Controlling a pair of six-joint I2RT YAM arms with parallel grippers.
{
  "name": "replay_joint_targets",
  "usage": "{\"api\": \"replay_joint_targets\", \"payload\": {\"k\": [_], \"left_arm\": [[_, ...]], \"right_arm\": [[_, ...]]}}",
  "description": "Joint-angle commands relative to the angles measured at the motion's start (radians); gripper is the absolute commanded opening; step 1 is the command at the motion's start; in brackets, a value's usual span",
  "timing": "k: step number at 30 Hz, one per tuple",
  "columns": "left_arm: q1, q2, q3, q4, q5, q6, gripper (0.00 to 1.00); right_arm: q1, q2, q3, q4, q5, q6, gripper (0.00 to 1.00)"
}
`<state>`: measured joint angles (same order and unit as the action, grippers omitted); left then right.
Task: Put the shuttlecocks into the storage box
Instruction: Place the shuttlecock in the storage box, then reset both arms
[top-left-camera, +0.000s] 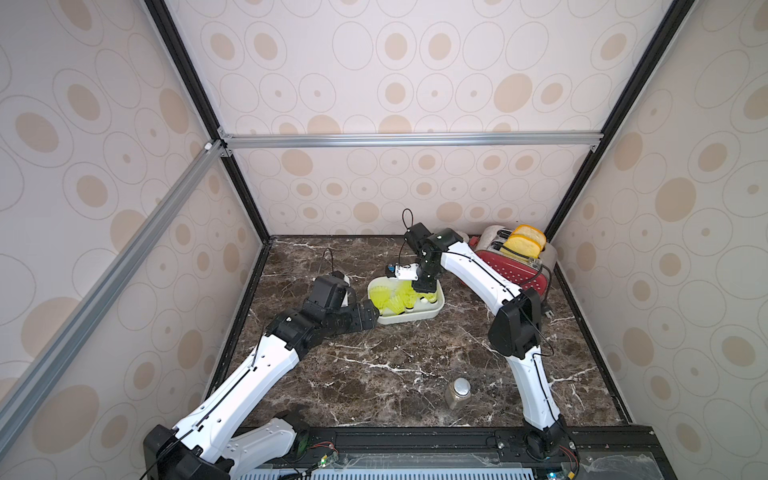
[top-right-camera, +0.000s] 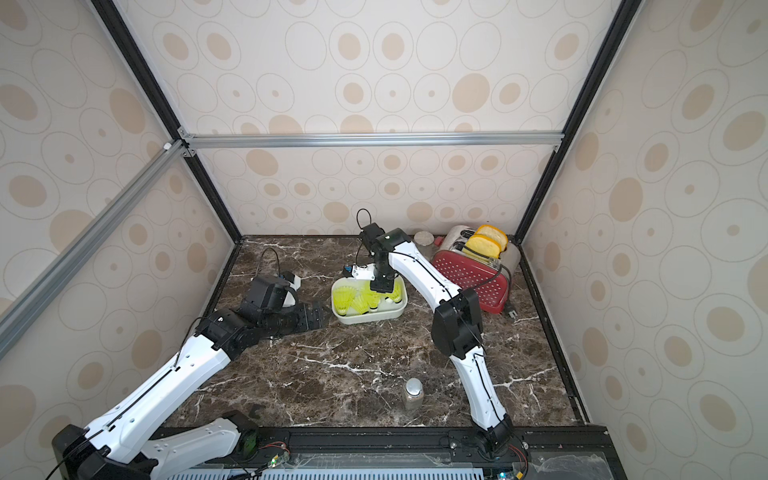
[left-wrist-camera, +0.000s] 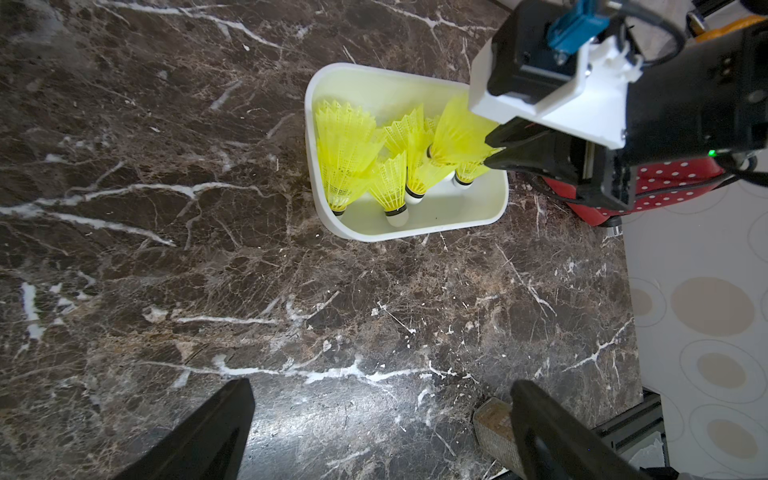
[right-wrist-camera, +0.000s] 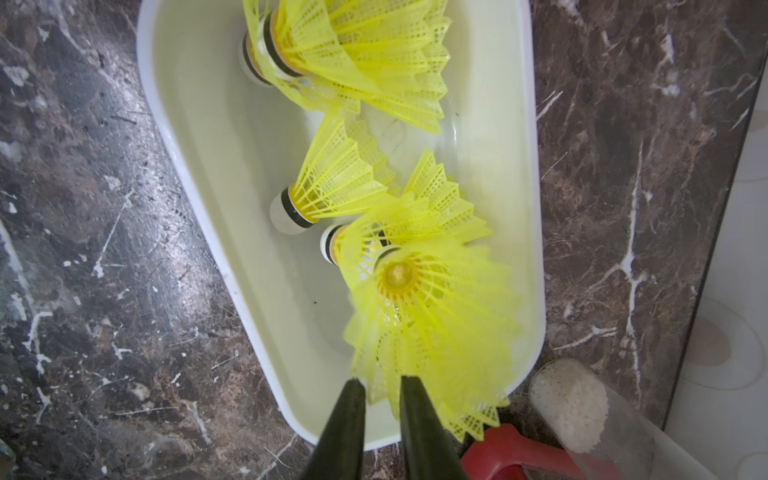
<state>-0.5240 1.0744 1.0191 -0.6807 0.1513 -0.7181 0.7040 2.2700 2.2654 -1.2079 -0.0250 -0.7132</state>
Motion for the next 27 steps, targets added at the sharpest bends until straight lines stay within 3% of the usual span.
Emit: {"api": "replay_joint_targets", "payload": {"k": [1, 12, 17, 23, 27], "left_arm": [[-0.007, -0.001, 0.035, 0.011, -0.002, 0.011, 0.99], [-0.007, 0.004, 0.042, 0.010, -0.011, 0.013, 0.99], [-0.007, 0.013, 0.060, 0.011, -0.023, 0.009, 0.99], [-0.007, 0.057, 0.130, -0.008, -0.047, 0.001, 0.99], [-0.007, 0.085, 0.197, -0.029, -0.070, 0.007, 0.99]], "right_arm": [[0.007, 0.017, 0.003, -0.004, -0.006, 0.005, 0.27], [0.032, -0.007, 0.087, 0.104, 0.112, 0.081, 0.34], [0.025, -0.042, 0.094, 0.168, 0.101, 0.173, 0.38], [-0.001, -0.105, 0.081, 0.169, 0.156, 0.426, 0.36], [-0.038, -0.287, -0.146, 0.283, 0.116, 0.632, 0.37]]}}
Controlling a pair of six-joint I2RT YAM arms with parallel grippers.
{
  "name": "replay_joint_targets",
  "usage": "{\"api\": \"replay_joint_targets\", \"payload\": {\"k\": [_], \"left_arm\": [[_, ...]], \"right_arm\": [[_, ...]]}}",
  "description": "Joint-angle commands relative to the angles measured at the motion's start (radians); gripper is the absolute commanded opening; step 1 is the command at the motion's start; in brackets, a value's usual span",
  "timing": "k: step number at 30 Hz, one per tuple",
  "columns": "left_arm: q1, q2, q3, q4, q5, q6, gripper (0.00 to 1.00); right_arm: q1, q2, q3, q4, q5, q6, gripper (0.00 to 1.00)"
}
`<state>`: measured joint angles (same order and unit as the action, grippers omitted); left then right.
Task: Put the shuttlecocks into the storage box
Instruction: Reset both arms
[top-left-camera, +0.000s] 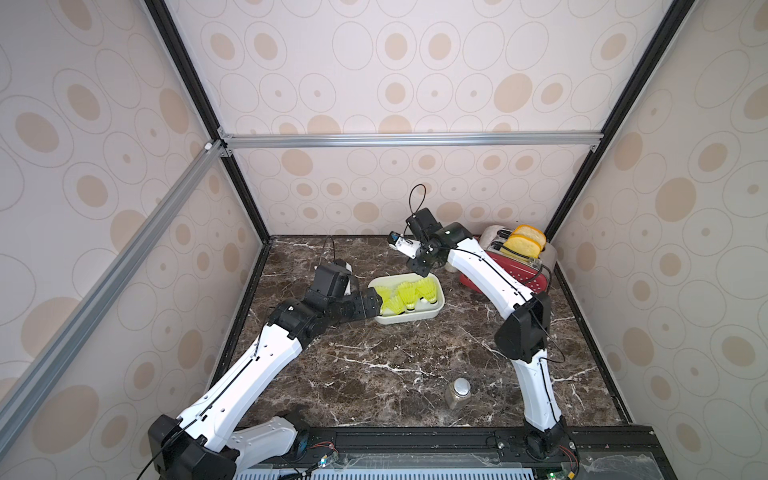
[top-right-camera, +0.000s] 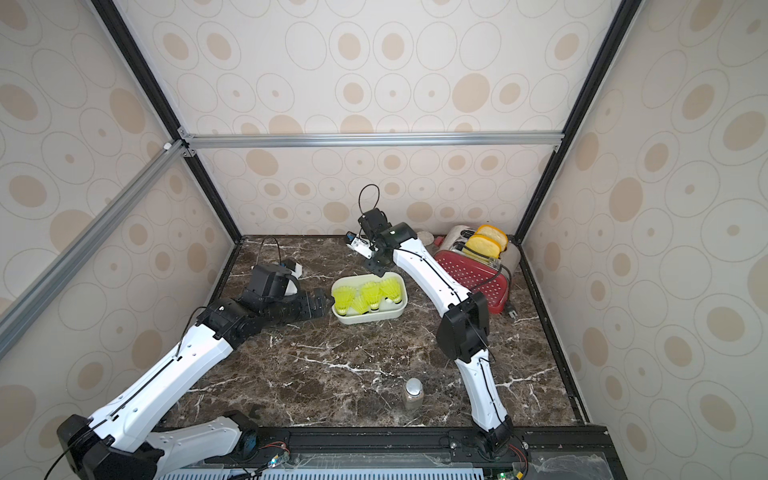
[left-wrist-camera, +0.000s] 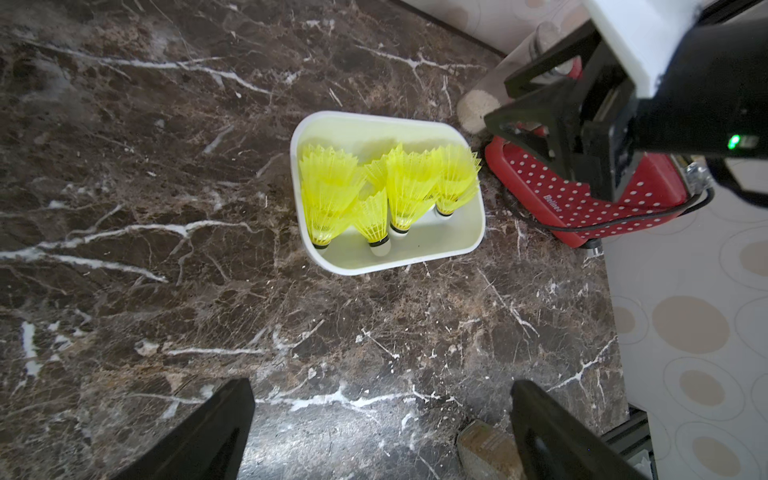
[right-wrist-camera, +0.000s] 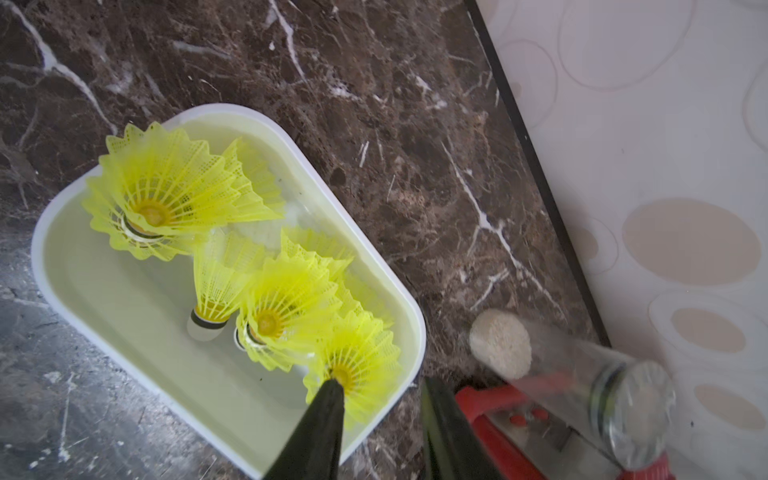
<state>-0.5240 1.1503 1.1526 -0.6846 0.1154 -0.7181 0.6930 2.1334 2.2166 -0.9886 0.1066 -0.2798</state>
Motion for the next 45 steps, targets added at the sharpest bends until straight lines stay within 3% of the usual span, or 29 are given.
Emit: {"api": "replay_joint_targets", "payload": {"k": [1, 7, 17, 20, 21, 28, 32, 38, 42, 45], "left_arm": [[-0.007, 0.013, 0.077, -0.029, -0.040, 0.008, 0.99], [-0.007, 0.035, 0.141, -0.064, -0.035, -0.001, 0.99], [-0.005, -0.048, 0.104, -0.117, -0.030, -0.037, 0.99], [-0.005, -0.082, 0.083, -0.113, -0.044, -0.024, 0.99], [-0.005, -0.091, 0.078, -0.112, -0.048, -0.015, 0.99], [-0.005, -0.126, 0.074, -0.126, -0.146, 0.021, 0.99], [-0.005, -0.143, 0.089, -0.185, -0.286, 0.060, 0.99], [-0.005, -0.165, 0.064, -0.270, -0.625, 0.091, 0.99], [0.010, -0.210, -0.052, -0.164, -0.677, 0.227, 0.99], [0.078, -0.227, -0.159, -0.096, -0.668, 0.243, 0.99]], "right_arm": [[-0.041, -0.209, -0.173, 0.113, -0.037, 0.255, 0.38], [-0.152, -0.510, -0.542, 0.265, -0.189, 0.516, 0.52], [-0.223, -0.872, -0.876, 0.234, -0.262, 0.555, 0.65], [-0.236, -0.951, -0.937, 0.222, -0.285, 0.568, 0.81], [-0.238, -0.970, -0.953, 0.216, -0.294, 0.568, 1.00], [-0.241, -1.075, -1.044, 0.214, -0.281, 0.620, 1.00], [-0.242, -1.158, -1.094, 0.215, -0.201, 0.603, 1.00], [-0.241, -1.262, -1.159, 0.207, 0.111, 0.582, 1.00], [-0.243, -1.373, -1.274, 0.283, 0.257, 0.507, 1.00], [-0.256, -1.441, -1.360, 0.333, 0.324, 0.490, 1.00]]}}
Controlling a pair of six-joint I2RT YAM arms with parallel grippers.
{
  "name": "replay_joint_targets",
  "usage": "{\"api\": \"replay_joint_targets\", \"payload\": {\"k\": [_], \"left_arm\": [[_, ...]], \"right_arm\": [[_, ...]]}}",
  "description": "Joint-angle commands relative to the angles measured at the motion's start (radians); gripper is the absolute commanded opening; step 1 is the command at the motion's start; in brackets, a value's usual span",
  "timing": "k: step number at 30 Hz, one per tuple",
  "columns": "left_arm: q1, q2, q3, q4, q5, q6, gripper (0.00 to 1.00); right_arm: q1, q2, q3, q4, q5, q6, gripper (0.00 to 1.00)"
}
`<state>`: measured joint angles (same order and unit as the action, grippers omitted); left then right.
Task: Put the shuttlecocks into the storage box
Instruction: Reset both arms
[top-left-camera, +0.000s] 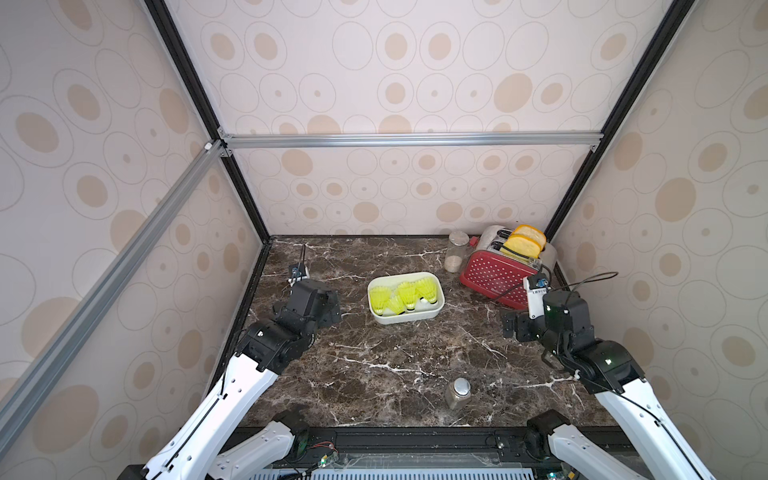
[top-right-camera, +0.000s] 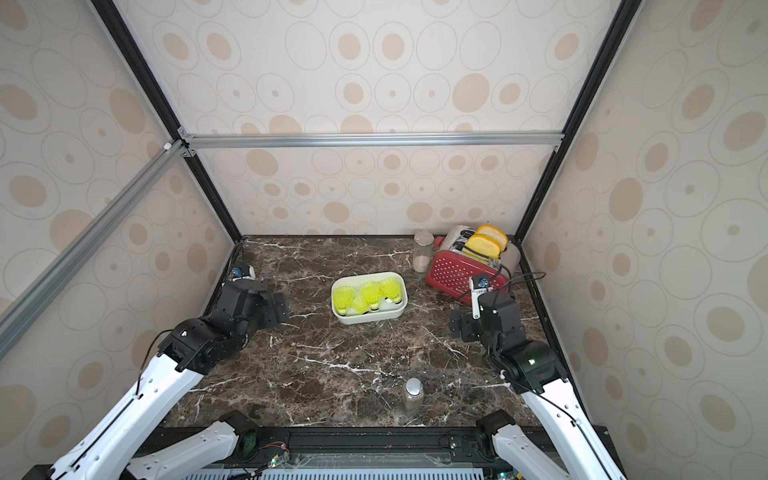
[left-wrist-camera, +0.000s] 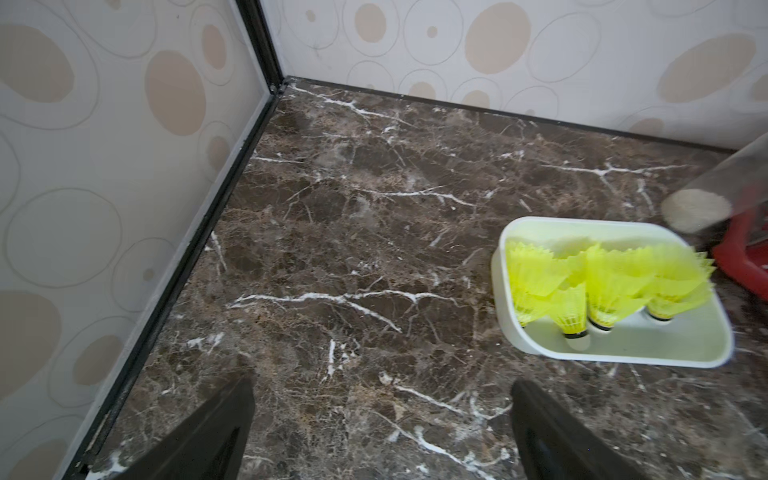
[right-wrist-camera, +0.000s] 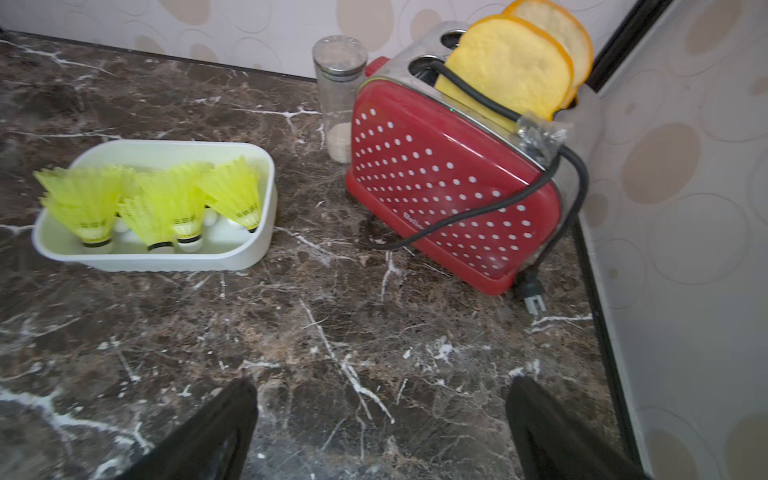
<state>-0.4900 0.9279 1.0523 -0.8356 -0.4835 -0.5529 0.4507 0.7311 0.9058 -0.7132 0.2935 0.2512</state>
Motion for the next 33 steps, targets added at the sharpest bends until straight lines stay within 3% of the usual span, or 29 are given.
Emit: {"api": "replay_joint_targets", "payload": {"k": [1, 7, 14, 19, 23, 28, 33], "left_arm": [[0.068, -0.002, -0.087, 0.076, -0.064, 0.085, 0.99], [0.214, 0.049, -0.200, 0.237, -0.001, 0.140, 0.99], [0.294, 0.170, -0.355, 0.605, -0.059, 0.274, 0.99], [0.335, 0.307, -0.371, 0.747, -0.041, 0.400, 0.99], [0.341, 0.346, -0.464, 0.984, -0.056, 0.473, 0.99], [0.367, 0.396, -0.531, 1.160, 0.010, 0.469, 0.99], [0.377, 0.440, -0.562, 1.325, 0.053, 0.506, 0.99]], "right_arm": [[-0.024, -0.042, -0.065, 0.051, 0.155, -0.033, 1.00], [-0.131, -0.035, -0.216, 0.150, 0.192, 0.019, 1.00], [-0.224, 0.012, -0.479, 0.563, 0.294, -0.033, 1.00], [-0.322, 0.170, -0.551, 0.793, 0.196, -0.151, 0.99], [-0.386, 0.254, -0.662, 1.125, 0.111, -0.229, 0.99], [-0.441, 0.400, -0.584, 1.153, 0.016, -0.230, 0.99], [-0.452, 0.515, -0.579, 1.341, -0.042, -0.218, 0.99]]}}
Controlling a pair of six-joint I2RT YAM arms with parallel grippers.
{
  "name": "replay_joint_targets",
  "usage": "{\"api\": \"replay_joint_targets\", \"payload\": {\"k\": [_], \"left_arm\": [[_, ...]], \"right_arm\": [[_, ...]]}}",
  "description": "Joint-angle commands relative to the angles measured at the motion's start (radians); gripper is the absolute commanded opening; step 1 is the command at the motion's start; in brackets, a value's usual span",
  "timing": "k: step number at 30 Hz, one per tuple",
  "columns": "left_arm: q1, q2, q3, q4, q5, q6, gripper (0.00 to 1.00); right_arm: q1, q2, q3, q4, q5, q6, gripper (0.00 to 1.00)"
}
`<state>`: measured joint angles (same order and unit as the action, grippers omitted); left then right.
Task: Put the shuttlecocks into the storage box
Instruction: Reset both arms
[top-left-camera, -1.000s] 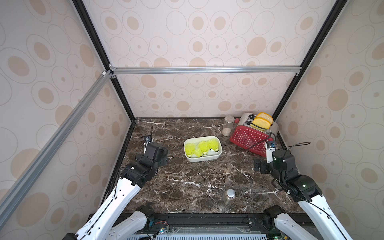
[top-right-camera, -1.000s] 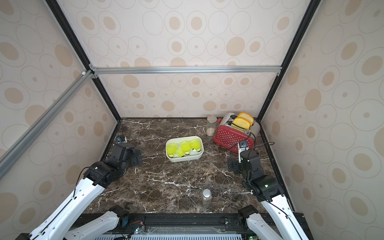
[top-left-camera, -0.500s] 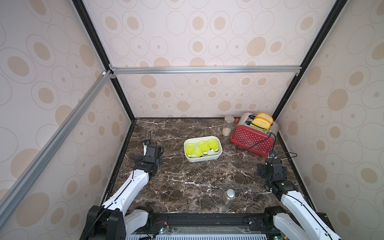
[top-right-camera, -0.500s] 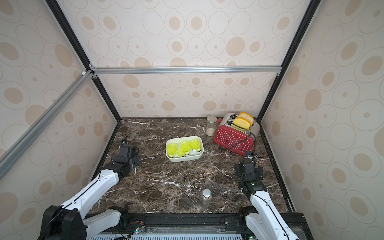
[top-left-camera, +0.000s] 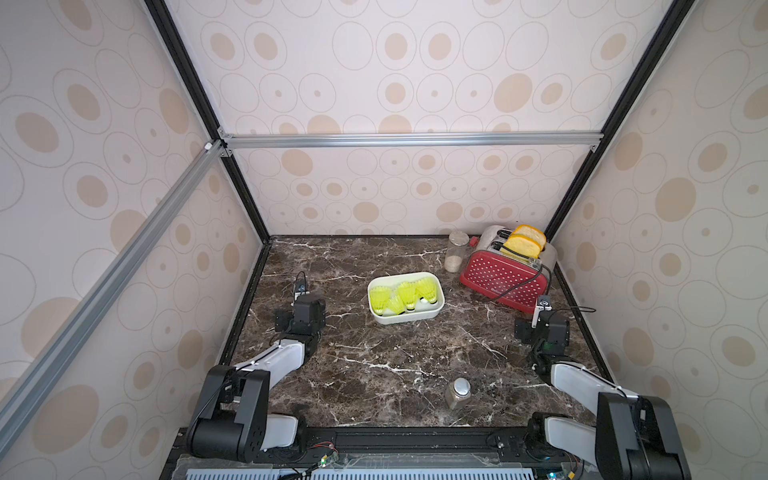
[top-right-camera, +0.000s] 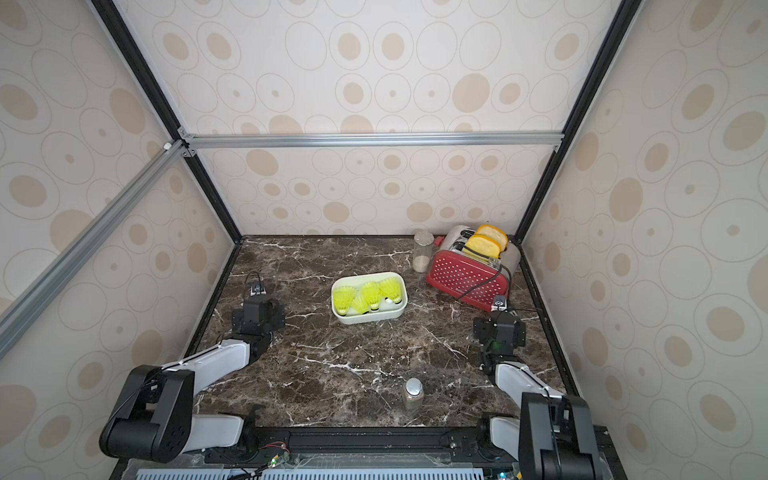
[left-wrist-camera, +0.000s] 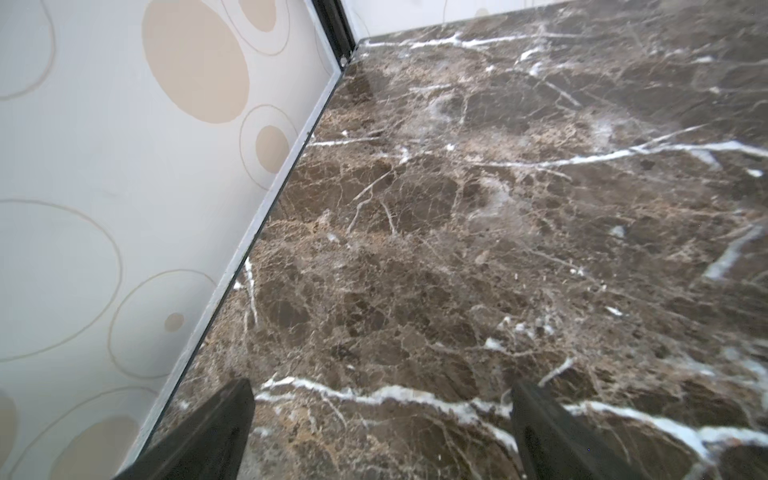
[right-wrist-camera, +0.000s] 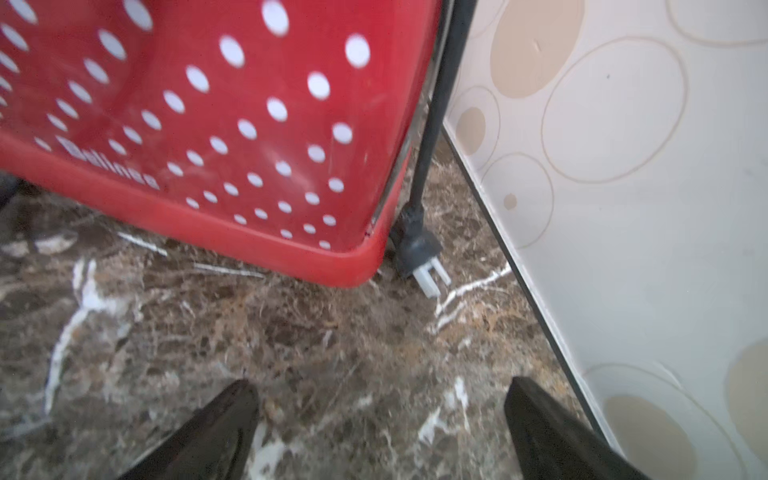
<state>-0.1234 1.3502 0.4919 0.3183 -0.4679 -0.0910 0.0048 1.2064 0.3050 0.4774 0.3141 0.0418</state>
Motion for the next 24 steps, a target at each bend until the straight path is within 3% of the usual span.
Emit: {"api": "replay_joint_targets", "payload": {"k": [1, 6, 11, 14, 18, 22, 24], "left_arm": [[0.013, 0.030, 0.003, 0.189, 0.050, 0.059, 0.99], [0.028, 0.104, -0.010, 0.355, 0.082, 0.110, 0.99], [0.078, 0.142, -0.080, 0.507, 0.135, 0.067, 0.99], [0.082, 0.206, -0.156, 0.725, 0.071, 0.045, 0.99], [0.082, 0.200, -0.096, 0.592, 0.056, 0.035, 0.99], [0.100, 0.192, -0.080, 0.544, 0.084, 0.017, 0.99], [0.111, 0.192, -0.078, 0.543, 0.104, 0.012, 0.99]], "right_arm": [[-0.007, 0.059, 0.025, 0.175, -0.075, -0.015, 0.99], [-0.011, 0.136, 0.030, 0.279, -0.128, 0.011, 0.99], [-0.014, 0.235, -0.006, 0.446, -0.145, 0.008, 0.99], [-0.014, 0.273, -0.037, 0.534, -0.171, -0.007, 0.99], [-0.014, 0.322, -0.073, 0.660, -0.158, -0.009, 0.99], [-0.012, 0.315, -0.016, 0.546, -0.181, -0.017, 0.99], [-0.012, 0.311, 0.050, 0.403, -0.205, -0.024, 0.99]]}}
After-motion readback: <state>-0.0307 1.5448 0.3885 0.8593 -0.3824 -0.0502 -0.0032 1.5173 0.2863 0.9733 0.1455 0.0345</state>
